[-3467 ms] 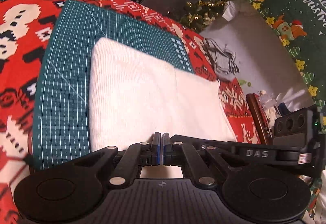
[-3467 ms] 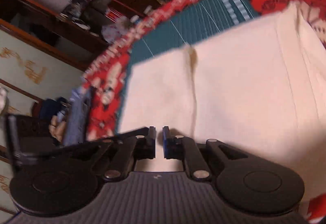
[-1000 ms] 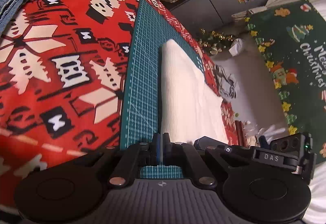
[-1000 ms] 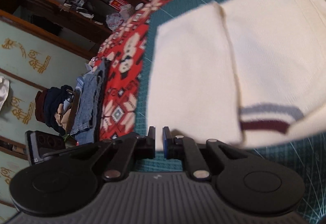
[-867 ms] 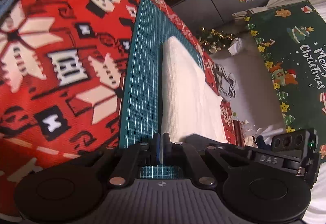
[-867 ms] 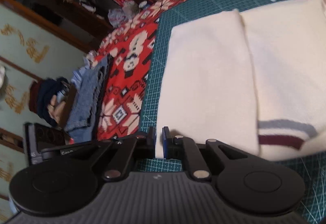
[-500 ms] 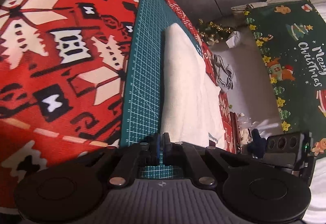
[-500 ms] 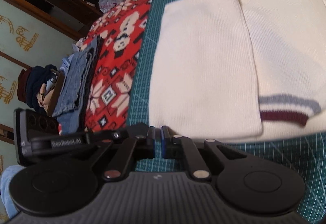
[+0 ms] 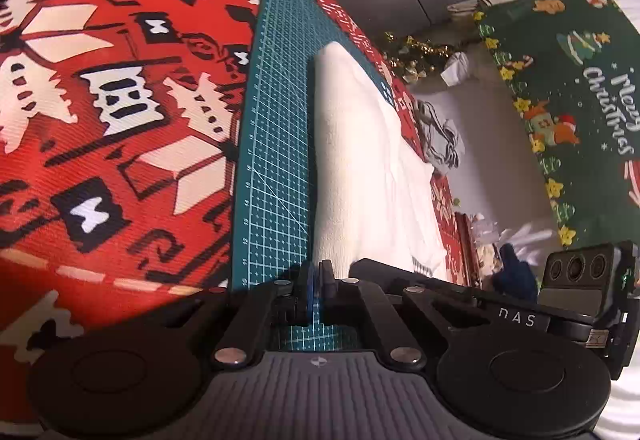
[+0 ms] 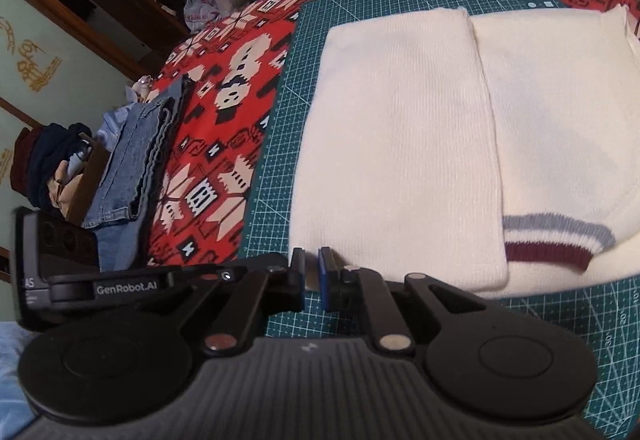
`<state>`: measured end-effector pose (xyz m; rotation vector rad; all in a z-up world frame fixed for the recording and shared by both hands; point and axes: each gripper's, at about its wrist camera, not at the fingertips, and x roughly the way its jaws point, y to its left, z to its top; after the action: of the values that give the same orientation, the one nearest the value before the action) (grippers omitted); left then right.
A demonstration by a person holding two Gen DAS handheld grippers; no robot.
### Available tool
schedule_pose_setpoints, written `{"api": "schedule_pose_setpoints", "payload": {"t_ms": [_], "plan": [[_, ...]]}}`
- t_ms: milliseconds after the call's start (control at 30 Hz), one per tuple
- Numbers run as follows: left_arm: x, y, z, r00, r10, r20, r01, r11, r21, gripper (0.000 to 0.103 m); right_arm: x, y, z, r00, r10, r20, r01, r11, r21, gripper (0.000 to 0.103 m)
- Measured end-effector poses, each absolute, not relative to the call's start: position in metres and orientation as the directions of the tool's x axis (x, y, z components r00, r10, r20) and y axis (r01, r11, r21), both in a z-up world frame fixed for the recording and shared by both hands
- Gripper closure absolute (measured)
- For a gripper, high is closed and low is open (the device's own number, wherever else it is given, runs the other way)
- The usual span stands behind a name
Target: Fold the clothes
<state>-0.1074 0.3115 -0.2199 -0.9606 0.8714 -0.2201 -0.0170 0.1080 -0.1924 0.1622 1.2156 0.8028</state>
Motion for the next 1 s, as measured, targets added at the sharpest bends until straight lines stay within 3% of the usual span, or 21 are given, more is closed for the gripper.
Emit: {"api": "schedule_pose_setpoints", "payload": {"t_ms": [300, 633, 767, 1000], "plan": [[-0.117, 0.323, -0.206, 0.694, -0.490, -0.528, -0.195, 0.578, -0.793, 0.102, -0.018, 0.098, -0.182, 0.137, 0.636, -0.759, -0.467, 0.718, 0.517, 0.093], [-0.044, 0.349, -0.201, 0.717, -0.462, -0.522, -0.233, 0.547, -0.804, 0.102, 0.032, 0.125, -0.152, 0.259, 0.606, -0.752, -0.513, 0.746, 0.425, 0.094], [-0.014, 0.347, -0.207, 0.674, -0.489, -0.554, -0.249, 0.556, -0.793, 0.101, 0.057, 0.143, -0.155, 0.253, 0.592, -0.765, -0.493, 0.760, 0.424, 0.094], [-0.030, 0.337, -0.207, 0.663, -0.492, -0.565, -0.239, 0.576, -0.782, 0.101, 0.060, 0.146, -0.181, 0.192, 0.584, -0.789, -0.447, 0.767, 0.460, 0.094]]}}
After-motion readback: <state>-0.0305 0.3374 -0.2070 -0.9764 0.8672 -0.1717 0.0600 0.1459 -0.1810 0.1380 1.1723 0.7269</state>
